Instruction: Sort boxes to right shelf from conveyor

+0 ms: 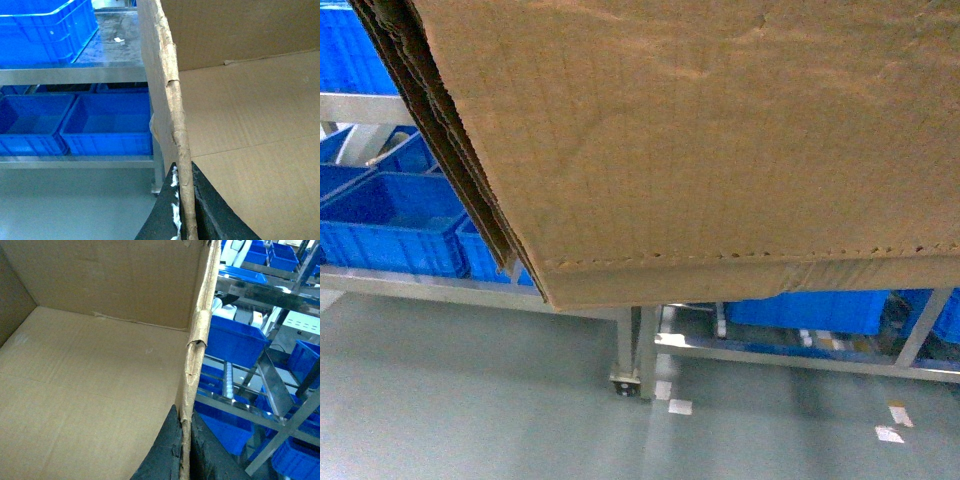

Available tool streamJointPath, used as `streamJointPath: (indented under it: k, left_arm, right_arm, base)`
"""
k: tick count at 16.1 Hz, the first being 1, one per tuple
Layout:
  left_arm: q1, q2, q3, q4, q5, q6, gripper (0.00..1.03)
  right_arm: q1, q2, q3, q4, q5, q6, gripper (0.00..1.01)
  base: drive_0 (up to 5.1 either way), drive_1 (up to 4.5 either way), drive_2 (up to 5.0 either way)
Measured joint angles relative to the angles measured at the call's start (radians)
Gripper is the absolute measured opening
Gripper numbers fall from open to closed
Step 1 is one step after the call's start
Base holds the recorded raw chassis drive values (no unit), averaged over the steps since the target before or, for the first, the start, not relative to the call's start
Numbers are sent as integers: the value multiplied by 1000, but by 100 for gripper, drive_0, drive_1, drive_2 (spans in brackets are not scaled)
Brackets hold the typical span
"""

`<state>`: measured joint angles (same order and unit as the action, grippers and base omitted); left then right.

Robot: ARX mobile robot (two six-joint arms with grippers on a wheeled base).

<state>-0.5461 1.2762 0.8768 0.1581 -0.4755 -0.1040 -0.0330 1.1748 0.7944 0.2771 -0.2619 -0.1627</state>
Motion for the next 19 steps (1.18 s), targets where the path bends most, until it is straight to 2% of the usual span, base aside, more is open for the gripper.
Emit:
streamJointPath:
  k: [5,19]
  left_arm:
    - [0,0,0,0,0,0,2]
    - [-3,-3,0,6,0,0,2]
  right_arm:
    - [0,-1,0,0,0,0,2]
    - [-6,-5,0,3,0,0,2]
  base:
    - [512,-322,-101]
    - [-9,-9,-9]
